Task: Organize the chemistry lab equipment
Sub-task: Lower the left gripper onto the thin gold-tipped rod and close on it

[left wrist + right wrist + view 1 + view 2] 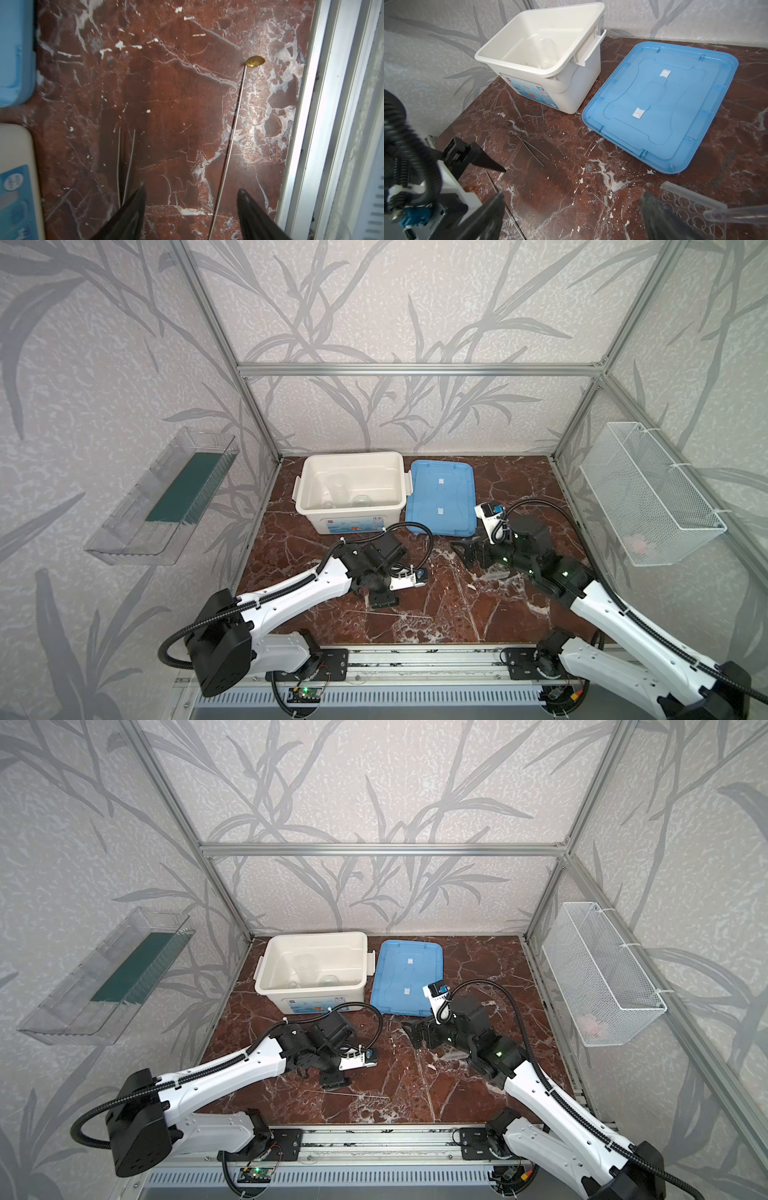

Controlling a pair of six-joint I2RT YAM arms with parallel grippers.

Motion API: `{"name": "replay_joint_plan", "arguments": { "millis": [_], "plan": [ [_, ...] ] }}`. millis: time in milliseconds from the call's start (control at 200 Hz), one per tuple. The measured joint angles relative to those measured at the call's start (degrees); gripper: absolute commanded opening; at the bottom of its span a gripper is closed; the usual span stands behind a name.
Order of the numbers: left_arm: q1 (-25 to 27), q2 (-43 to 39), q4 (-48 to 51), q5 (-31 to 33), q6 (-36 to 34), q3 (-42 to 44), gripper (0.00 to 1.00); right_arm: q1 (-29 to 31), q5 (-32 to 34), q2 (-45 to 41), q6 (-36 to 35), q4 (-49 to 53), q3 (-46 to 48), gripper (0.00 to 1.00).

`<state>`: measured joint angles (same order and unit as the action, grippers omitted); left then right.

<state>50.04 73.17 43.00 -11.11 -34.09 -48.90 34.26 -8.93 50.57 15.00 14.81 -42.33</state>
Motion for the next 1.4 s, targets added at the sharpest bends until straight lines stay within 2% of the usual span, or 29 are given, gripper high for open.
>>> {"name": "replay_joint_plan", "arguments": {
  "millis": [170, 330, 380, 700, 1400],
  "plan": [
    [3.5, 1.0, -1.1, -1.6, 2.1, 1.5, 0.58, -1.1, 2.5, -4.5, 1.4, 0.1, 0.7, 1.00],
    [5.6, 1.8, -2.8, -2.3, 3.8, 3.7, 0.50, -1.7, 1.3, -7.3, 2.7, 0.1, 2.2, 0.99],
    [6.3, 1.9, -3.1, -2.1, 4.7, 4.5, 0.44, -1.7, 0.6, -7.4, 2.6, 0.2, 2.8, 0.99],
    [11.1, 6.6, -5.1, 1.3, 8.5, 6.6, 0.34, -1.7, 1.9, -9.5, 2.1, 3.4, 4.9, 0.99],
    [11.1, 7.1, -9.3, 5.5, 9.8, 8.1, 0.37, -1.7, 2.0, -7.8, 3.0, 2.6, 6.8, 0.99]
  ]
}}
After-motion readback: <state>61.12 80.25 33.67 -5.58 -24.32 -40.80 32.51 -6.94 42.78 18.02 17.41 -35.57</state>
